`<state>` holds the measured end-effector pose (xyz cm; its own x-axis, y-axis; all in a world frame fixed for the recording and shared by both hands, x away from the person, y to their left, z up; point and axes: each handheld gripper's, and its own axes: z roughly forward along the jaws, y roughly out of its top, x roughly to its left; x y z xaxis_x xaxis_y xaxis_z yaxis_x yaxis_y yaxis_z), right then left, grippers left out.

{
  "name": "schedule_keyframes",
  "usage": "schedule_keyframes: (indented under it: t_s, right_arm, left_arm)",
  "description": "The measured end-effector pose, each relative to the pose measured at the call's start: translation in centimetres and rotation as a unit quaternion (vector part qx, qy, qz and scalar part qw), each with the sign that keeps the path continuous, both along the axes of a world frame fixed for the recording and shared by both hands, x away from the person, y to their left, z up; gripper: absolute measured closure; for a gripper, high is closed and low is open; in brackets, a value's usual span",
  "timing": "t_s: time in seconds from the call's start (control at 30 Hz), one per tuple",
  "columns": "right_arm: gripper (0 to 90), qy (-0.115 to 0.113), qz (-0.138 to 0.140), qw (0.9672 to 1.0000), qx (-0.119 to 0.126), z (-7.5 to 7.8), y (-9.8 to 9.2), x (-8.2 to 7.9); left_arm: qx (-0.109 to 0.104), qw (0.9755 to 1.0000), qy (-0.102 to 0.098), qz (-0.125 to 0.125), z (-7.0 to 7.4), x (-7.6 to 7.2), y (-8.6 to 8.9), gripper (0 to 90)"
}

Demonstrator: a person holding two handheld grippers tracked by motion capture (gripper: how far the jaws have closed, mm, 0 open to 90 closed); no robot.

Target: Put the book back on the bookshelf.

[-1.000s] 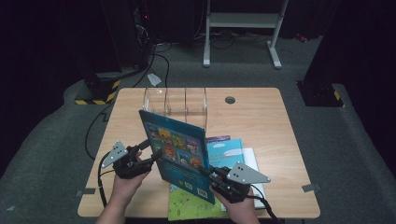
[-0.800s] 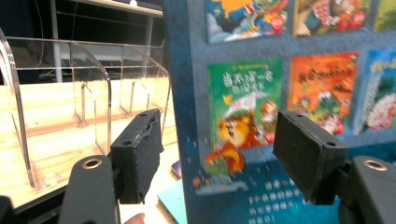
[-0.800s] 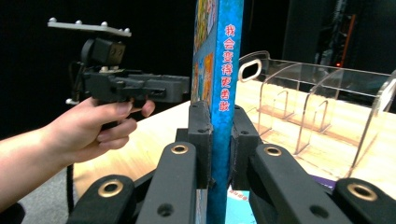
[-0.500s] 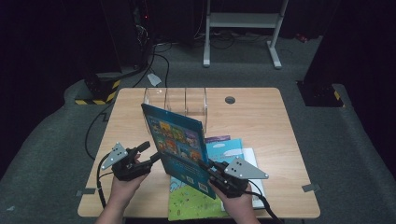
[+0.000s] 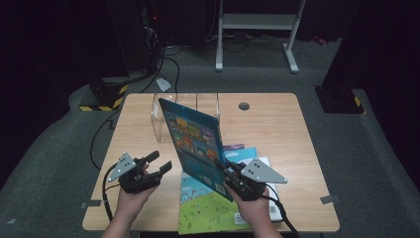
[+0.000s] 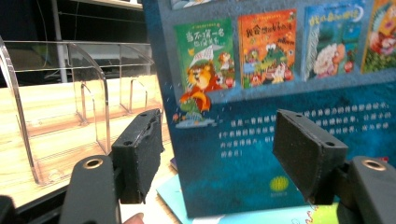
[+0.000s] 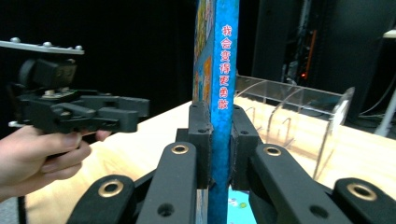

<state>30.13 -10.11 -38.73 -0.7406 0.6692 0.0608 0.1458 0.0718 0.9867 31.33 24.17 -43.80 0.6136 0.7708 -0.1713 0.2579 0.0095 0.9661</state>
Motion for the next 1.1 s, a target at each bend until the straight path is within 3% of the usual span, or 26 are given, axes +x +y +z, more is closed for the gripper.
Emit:
schedule_keyframes:
  t_s: [0.43,0.5,1.1]
  right_arm:
    - [82.3,0.015,-0.015,0.9996,0.021,-1.1,-1.7,-0.1]
    - [82.2,0.017,-0.019,0.9994,0.023,-1.3,-1.8,-0.2]
    - [81.8,0.003,-0.019,0.9997,0.013,-0.9,-1.2,0.0]
  left_arm:
    - [0.007,0.9999,0.001,-0.012,0.4,-0.2,-1.5,32.7]
    - [0.02,0.9997,0.0,-0.013,0.5,-0.3,-1.7,32.2]
    - [0.023,0.9997,-0.004,0.002,1.9,-2.2,-1.4,27.8]
